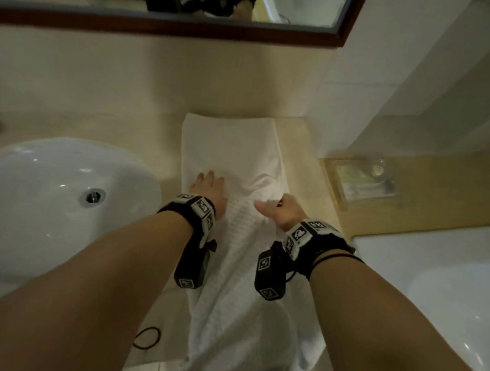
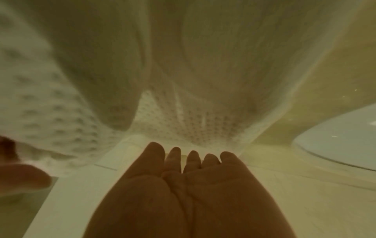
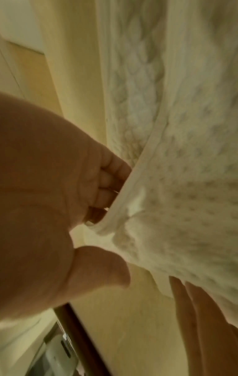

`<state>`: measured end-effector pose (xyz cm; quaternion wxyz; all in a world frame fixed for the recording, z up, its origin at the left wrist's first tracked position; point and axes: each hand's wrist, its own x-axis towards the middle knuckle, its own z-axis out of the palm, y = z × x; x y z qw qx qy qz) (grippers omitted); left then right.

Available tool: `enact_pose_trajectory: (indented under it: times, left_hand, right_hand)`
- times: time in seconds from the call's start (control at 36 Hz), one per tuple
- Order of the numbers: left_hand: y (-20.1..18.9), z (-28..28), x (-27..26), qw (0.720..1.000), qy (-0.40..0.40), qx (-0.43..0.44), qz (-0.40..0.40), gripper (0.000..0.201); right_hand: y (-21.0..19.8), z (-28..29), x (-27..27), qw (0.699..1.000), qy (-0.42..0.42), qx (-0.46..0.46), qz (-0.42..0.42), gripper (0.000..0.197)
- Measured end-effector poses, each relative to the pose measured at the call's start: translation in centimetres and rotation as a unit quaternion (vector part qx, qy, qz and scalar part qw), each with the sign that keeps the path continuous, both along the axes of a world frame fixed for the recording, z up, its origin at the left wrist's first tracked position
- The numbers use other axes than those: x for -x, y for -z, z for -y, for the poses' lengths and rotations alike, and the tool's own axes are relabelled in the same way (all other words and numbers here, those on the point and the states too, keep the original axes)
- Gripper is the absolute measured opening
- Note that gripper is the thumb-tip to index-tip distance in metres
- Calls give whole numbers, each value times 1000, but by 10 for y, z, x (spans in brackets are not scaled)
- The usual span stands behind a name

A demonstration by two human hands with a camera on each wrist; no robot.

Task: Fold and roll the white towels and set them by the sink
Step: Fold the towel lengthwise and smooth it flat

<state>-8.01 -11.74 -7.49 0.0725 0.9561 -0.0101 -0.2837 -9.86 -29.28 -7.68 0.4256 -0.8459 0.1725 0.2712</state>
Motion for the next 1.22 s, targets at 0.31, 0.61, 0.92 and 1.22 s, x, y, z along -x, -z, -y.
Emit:
enact_pose_trajectory:
  times: [0.31,0.61,0.92,1.22]
  left_hand:
    - [34,-2,61,998,35,-27,-49,66]
    - [22,7,80,993,50,-89,-62,126]
    - [15,28,32,995,82,-33,37,80]
    - [31,17,30,993,96,-51,-39,107]
  right_hand:
    - [-7,33,48,988,-39,138,-64,60]
    - [2,52,58,983,-65,155,-69,43]
    - [1,23,-2,990,-25,141,12,46]
    - [18,24,-18,982,-8,189,21,36]
